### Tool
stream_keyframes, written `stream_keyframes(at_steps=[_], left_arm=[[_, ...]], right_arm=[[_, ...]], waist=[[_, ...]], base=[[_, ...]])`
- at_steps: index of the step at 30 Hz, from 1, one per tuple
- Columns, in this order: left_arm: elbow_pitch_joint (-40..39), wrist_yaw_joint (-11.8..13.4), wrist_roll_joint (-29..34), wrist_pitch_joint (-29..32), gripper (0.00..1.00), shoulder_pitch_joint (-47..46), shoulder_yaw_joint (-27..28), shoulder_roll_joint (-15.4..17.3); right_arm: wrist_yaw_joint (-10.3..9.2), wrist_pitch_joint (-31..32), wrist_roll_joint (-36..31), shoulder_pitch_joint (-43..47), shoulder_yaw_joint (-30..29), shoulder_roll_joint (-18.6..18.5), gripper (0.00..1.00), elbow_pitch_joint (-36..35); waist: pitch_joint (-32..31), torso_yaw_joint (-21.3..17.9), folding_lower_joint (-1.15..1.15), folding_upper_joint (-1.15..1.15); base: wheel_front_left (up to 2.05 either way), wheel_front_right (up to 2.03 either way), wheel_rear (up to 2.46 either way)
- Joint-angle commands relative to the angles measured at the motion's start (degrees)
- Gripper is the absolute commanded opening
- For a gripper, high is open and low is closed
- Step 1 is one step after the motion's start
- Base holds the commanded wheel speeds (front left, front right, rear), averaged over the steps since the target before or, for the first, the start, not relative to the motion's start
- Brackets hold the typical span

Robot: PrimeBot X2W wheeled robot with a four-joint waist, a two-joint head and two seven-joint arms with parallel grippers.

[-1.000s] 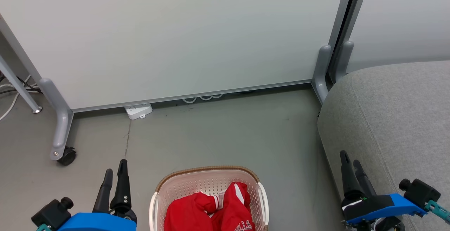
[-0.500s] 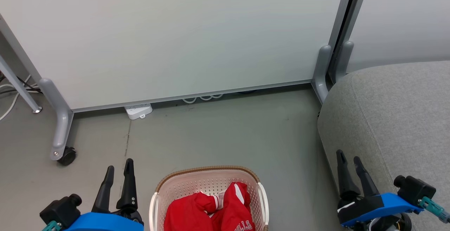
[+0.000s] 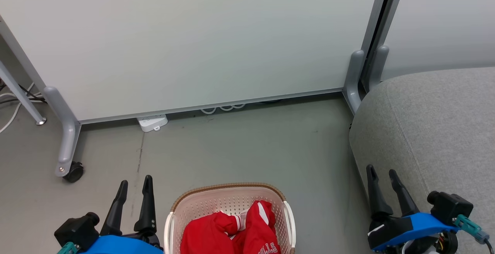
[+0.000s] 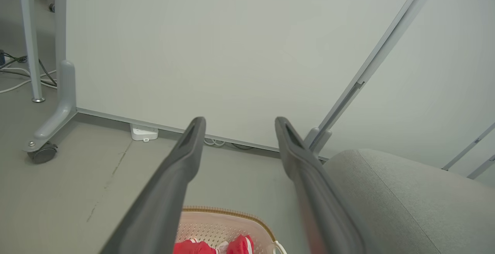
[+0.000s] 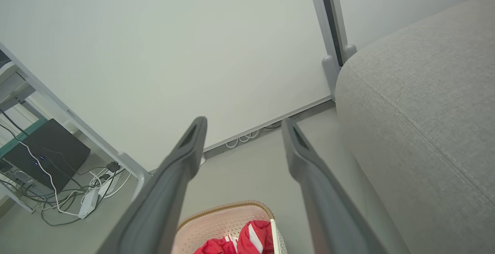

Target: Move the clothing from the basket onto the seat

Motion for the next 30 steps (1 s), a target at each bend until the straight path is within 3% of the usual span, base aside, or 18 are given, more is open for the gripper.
stream_keyframes(at_steps=[1,30], left_arm=[[-0.29,-0.15,1.27,-0.44,1.00,-0.15,-0.18,0.38],[1.42,0.49,12.62,-3.93,1.00,0.31,-1.03,0.52]], right_arm=[[0.00,-0.43,-1.39,-1.17,0.17,-0.27,1.00,-0.58],[-0.01,-2.81,-15.10,-1.33,-0.20,-0.33,1.00,-0.25]], waist=[[-0.01,0.03,0.00,0.00],[-0.29,-0.45,0.00,0.00]], base=[[0.00,0.00,0.00],[0.00,0.00,0.00]])
